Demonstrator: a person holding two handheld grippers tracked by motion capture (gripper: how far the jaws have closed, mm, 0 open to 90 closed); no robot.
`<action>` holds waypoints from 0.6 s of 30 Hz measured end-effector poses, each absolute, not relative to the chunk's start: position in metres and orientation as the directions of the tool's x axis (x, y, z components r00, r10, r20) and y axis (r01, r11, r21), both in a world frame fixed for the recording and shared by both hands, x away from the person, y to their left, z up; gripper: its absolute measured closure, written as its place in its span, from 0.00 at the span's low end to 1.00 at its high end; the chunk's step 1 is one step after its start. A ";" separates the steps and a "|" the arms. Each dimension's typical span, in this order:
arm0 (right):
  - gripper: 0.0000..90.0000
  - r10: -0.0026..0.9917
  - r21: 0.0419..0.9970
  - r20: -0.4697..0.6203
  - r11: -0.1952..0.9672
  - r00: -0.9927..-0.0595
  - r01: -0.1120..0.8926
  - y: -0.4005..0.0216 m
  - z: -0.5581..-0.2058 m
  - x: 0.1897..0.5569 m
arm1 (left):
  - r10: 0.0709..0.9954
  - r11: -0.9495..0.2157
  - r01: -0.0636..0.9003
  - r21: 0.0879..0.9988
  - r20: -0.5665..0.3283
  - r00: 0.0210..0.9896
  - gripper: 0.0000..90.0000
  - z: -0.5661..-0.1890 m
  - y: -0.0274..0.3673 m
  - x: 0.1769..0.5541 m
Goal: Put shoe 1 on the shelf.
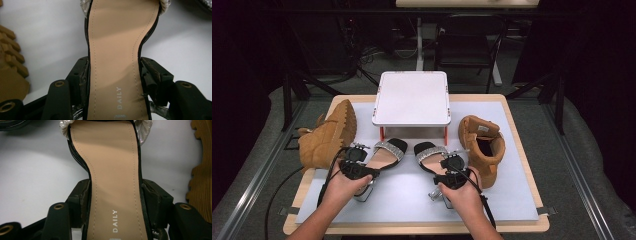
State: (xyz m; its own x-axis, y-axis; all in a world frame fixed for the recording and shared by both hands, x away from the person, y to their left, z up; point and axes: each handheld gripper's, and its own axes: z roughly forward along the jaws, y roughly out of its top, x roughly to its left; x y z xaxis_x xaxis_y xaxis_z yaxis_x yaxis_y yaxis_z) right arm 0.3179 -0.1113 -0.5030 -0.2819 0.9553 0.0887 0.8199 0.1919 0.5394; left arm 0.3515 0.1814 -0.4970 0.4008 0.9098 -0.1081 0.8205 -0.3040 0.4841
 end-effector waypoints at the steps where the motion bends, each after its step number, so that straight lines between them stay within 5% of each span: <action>1: 0.47 0.955 0.539 0.089 0.192 -0.282 0.820 -0.111 -0.503 0.318 | 0.910 -0.304 0.821 0.484 -0.108 0.401 0.48 -0.497 0.181 0.352; 18: 0.47 0.975 0.540 0.039 0.163 -0.218 0.826 -0.095 -0.510 0.346 | 0.941 -0.227 0.850 0.476 -0.117 0.317 0.48 -0.505 0.159 0.372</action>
